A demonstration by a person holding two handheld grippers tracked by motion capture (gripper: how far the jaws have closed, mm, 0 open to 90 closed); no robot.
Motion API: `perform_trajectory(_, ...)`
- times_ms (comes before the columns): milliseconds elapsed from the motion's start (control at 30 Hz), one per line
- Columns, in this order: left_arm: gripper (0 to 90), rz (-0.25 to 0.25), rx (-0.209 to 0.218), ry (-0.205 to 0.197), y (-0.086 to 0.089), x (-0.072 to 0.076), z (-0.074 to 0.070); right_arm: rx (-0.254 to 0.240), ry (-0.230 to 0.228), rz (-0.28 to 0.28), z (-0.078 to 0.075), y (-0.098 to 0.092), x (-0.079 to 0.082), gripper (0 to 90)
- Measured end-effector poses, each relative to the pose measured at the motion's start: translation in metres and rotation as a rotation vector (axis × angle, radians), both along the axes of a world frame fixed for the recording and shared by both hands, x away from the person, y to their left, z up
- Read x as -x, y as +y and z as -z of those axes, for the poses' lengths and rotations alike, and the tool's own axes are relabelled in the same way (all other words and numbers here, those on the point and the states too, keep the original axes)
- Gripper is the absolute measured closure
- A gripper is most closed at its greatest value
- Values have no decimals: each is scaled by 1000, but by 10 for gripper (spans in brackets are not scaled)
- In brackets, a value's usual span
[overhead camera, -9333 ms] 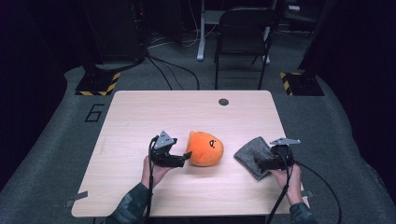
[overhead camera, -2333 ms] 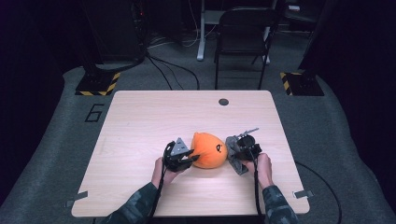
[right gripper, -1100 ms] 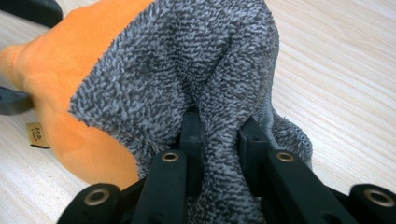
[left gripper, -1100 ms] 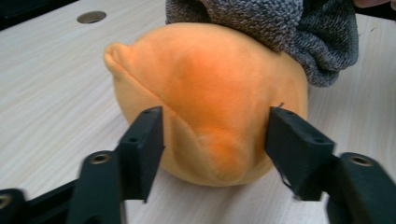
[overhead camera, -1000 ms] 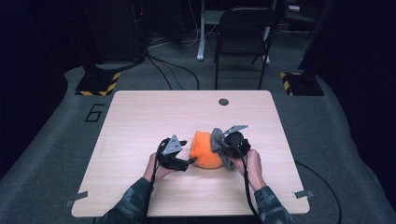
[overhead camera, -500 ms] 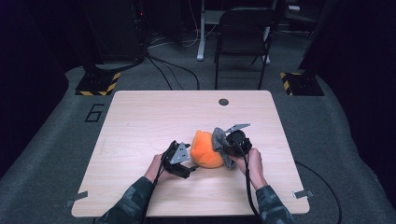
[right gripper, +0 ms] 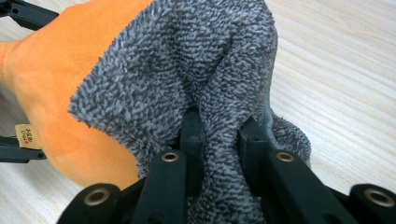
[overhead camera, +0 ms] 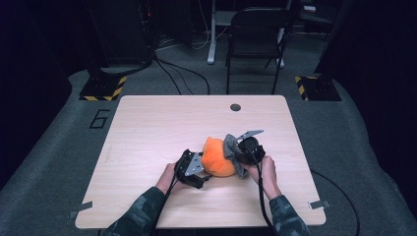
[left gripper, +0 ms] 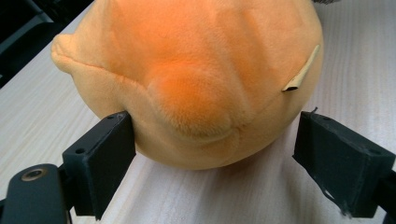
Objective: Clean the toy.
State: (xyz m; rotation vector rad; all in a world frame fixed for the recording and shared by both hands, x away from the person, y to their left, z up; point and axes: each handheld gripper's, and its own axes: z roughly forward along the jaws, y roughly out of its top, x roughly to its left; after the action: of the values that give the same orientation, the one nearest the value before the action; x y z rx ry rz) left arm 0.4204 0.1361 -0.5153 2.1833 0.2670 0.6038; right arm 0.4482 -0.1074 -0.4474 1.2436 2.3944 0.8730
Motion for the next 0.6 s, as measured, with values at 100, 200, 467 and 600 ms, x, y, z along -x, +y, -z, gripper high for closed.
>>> perform_trajectory(100, 155, -2, -3, -12, -2, 0, 2, -6, -1, 4, 1, 0, 0, 761)
perform_trajectory(200, 239, -7, 15, -20, -2, 0, 4, -8, 0, 7, 2, 0, 0, 761)
perform_trajectory(467, 509, -15, 30, -4, -1, 1, 5, -20, 0, 15, 2, 1, 1, 760)
perform_trajectory(600, 591, -27, 36, 4, -1, 1, 4, -57, -7, 16, -3, -4, 3, 760)
